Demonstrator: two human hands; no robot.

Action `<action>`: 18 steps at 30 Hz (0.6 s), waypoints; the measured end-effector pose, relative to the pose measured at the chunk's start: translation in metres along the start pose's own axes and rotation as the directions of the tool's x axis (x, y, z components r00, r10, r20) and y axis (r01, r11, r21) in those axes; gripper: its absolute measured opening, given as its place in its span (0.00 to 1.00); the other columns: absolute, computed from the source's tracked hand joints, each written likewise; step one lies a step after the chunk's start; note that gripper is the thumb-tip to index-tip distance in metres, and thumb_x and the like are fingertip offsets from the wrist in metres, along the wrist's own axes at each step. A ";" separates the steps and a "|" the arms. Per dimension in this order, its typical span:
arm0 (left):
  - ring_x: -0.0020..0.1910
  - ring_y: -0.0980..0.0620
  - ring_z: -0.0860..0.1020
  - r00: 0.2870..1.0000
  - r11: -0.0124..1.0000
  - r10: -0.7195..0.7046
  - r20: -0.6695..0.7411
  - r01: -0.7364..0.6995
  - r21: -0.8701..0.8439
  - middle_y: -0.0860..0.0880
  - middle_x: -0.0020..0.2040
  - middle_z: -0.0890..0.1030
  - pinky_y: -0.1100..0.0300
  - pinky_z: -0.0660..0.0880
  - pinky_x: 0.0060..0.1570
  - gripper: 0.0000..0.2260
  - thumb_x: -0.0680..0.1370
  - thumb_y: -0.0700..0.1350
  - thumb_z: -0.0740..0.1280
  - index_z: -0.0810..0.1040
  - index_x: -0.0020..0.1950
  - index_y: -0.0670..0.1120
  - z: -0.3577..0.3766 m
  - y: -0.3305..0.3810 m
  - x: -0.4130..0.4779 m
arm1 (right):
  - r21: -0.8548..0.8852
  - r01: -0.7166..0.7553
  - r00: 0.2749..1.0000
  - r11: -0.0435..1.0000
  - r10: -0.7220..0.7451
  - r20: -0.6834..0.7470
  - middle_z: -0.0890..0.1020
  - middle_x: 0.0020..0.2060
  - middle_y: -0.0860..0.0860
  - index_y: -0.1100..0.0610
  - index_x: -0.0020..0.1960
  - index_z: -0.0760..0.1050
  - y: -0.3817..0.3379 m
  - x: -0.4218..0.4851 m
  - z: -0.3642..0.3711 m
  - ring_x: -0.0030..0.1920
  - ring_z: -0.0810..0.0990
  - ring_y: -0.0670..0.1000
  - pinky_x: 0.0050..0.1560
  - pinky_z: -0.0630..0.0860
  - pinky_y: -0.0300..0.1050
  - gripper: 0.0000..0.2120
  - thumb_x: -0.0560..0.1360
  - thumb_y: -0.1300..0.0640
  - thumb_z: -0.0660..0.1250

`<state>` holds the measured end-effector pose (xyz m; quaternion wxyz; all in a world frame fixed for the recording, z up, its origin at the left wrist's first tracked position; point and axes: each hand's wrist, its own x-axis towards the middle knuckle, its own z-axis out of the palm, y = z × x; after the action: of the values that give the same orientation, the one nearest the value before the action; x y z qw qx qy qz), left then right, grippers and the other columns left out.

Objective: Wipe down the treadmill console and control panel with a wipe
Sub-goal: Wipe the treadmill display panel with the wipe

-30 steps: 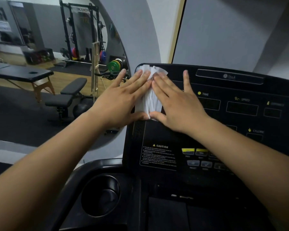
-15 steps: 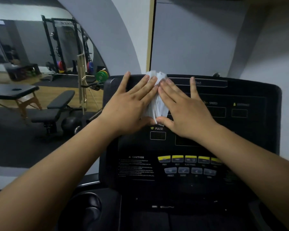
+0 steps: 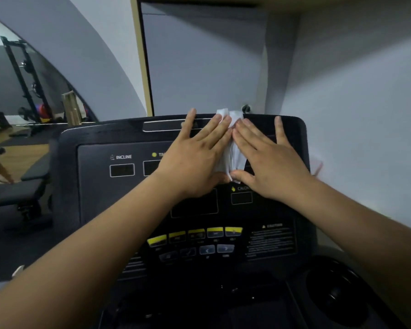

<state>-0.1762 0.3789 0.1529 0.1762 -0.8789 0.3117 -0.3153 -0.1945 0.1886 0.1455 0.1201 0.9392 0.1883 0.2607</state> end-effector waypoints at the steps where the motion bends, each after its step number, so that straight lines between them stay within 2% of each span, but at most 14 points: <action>1: 0.78 0.48 0.40 1.000 1.000 0.010 0.000 -0.010 0.005 0.46 0.80 0.41 0.37 0.36 0.73 0.41 0.76 0.70 0.47 0.41 0.79 0.45 -0.001 0.008 0.009 | 0.004 -0.012 1.000 1.000 0.012 0.003 0.46 0.79 0.52 0.57 0.78 0.43 0.010 -0.005 0.002 0.77 0.40 0.47 0.73 0.37 0.66 0.42 0.75 0.35 0.53; 7: 0.78 0.49 0.38 0.999 0.999 0.040 0.036 -0.042 0.035 0.46 0.80 0.40 0.37 0.36 0.73 0.42 0.75 0.70 0.45 0.39 0.79 0.45 -0.009 0.048 0.056 | 0.026 -0.068 0.998 0.997 0.068 0.011 0.42 0.78 0.51 0.56 0.78 0.41 0.061 -0.028 0.012 0.77 0.38 0.46 0.74 0.35 0.63 0.41 0.76 0.36 0.52; 12: 0.78 0.48 0.40 0.999 0.999 0.037 0.029 -0.037 0.009 0.45 0.80 0.42 0.37 0.37 0.73 0.42 0.74 0.70 0.43 0.42 0.80 0.45 -0.008 0.072 0.070 | 0.071 -0.074 0.997 0.995 0.075 -0.014 0.44 0.78 0.51 0.56 0.78 0.43 0.083 -0.044 0.022 0.77 0.41 0.46 0.74 0.35 0.62 0.40 0.76 0.37 0.54; 18: 0.79 0.47 0.41 1.000 0.998 -0.021 -0.014 0.020 -0.053 0.44 0.80 0.44 0.36 0.38 0.73 0.42 0.76 0.70 0.49 0.45 0.80 0.44 0.007 0.115 0.057 | 0.126 -0.038 0.999 0.991 0.041 -0.023 0.40 0.76 0.48 0.56 0.78 0.43 0.096 -0.072 0.047 0.76 0.40 0.45 0.74 0.36 0.61 0.41 0.76 0.36 0.55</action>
<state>-0.1870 0.2566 0.1145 0.1474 -0.8841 0.3121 -0.3149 -0.1984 0.0664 0.1056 0.0531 0.9451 0.1871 0.2625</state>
